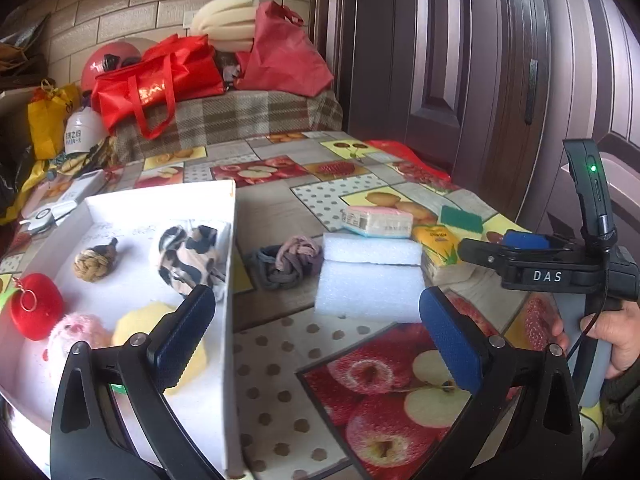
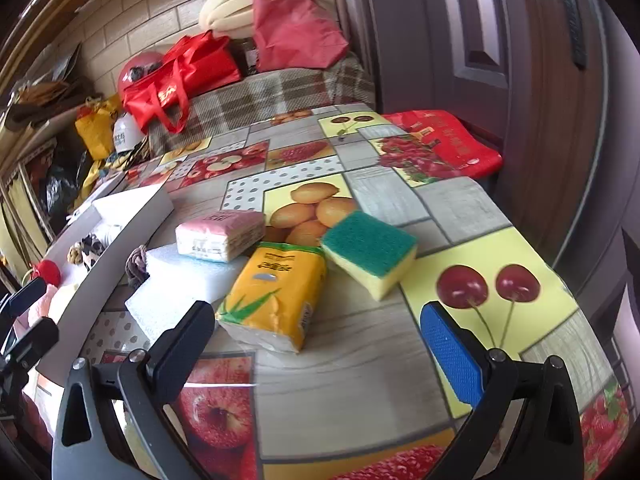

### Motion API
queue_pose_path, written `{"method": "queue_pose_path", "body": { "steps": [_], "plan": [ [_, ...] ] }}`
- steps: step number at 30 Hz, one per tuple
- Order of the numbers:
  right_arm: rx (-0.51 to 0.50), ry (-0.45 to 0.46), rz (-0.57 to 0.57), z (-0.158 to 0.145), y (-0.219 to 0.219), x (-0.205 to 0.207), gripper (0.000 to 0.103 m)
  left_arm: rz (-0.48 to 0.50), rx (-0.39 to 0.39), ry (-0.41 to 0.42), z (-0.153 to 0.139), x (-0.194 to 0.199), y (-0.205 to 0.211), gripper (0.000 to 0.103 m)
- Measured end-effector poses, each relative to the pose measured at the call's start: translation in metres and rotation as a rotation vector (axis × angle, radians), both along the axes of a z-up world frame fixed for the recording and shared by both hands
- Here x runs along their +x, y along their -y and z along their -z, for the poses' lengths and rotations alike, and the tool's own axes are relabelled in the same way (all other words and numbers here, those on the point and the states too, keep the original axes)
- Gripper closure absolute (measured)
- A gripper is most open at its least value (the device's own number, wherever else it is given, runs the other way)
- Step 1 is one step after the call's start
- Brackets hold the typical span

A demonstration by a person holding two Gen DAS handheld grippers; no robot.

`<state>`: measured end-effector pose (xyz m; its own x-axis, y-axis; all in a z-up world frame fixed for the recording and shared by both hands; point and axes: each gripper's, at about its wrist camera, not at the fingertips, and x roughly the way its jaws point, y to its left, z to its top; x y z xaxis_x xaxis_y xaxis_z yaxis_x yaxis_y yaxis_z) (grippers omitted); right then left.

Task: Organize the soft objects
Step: 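Grasp the yellow tissue pack with the right gripper while the left gripper grasps a white foam block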

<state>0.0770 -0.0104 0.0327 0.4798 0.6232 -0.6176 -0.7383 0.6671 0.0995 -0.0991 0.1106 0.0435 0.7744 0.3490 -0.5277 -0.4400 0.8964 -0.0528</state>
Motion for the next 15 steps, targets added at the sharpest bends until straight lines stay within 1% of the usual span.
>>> {"method": "queue_pose_path", "body": {
  "steps": [3, 5, 6, 7, 8, 9, 10, 13, 15],
  "plan": [
    [-0.035, -0.003, -0.007, 0.003, -0.021, 0.005, 0.0, 0.009, -0.043, -0.068, 0.008, 0.028, 0.001, 0.0],
    [-0.058, -0.031, -0.01, 0.007, -0.032, 0.012, 0.005, 0.014, -0.049, -0.108, 0.012, 0.042, 0.001, 0.0],
    [-0.075, -0.054, -0.017, 0.01, -0.037, 0.016, 0.012, 0.017, -0.048, -0.13, 0.015, 0.048, 0.001, 0.0],
    [-0.091, -0.084, -0.029, 0.015, -0.041, 0.019, 0.028, 0.016, -0.043, -0.154, 0.017, 0.055, 0.001, 0.0],
    [-0.09, -0.122, -0.049, 0.018, -0.041, 0.023, 0.036, 0.014, -0.037, -0.178, 0.02, 0.062, 0.001, 0.0],
    [-0.074, -0.141, -0.05, 0.019, -0.038, 0.025, 0.04, 0.011, -0.033, -0.201, 0.022, 0.069, 0.0, 0.0],
    [-0.067, -0.14, -0.048, 0.018, -0.034, 0.025, 0.043, 0.007, -0.031, -0.217, 0.025, 0.073, -0.002, 0.0],
    [-0.064, -0.136, -0.039, 0.018, -0.022, 0.024, 0.044, 0.012, -0.04, -0.231, 0.029, 0.083, -0.006, 0.0],
    [-0.047, -0.149, -0.034, 0.017, -0.019, 0.026, 0.044, 0.03, -0.041, -0.241, 0.03, 0.09, -0.006, 0.0]
  ]
}}
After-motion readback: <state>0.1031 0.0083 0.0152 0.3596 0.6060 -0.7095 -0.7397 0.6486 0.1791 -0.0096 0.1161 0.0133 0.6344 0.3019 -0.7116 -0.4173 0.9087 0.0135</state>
